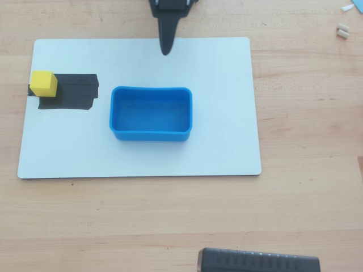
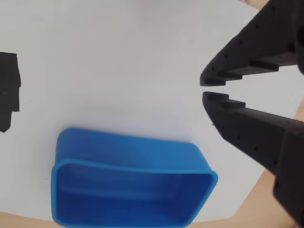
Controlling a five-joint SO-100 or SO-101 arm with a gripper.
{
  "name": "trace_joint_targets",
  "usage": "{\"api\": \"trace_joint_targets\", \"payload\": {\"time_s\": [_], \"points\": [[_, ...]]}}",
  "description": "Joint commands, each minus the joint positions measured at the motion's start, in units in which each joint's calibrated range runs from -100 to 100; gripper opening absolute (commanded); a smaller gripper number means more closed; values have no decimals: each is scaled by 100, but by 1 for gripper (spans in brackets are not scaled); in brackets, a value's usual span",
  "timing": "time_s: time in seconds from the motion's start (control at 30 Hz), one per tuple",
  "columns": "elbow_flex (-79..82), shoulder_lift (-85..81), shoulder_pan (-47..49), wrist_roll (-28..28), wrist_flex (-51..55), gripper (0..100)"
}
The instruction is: Pick up yellow cube and drop it in the blue rectangular bin
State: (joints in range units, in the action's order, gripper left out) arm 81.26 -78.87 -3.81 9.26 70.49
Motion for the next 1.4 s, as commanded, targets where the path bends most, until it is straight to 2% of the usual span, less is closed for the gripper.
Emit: {"api": "trace_joint_targets", "payload": {"time_s": [0.0,0.2,0.4,0.57,0.73,1.23,1.37], "points": [[-2317,1742,-442,88,432,0],[-4354,3452,-1077,493,1266,0],[-4999,4390,-2140,1226,1192,0],[-5481,4966,-2792,1631,903,1],[-6390,6322,-3307,1690,605,1],[-7299,7920,-3521,1690,-675,0],[-7472,7938,-3512,1680,-575,0]]}}
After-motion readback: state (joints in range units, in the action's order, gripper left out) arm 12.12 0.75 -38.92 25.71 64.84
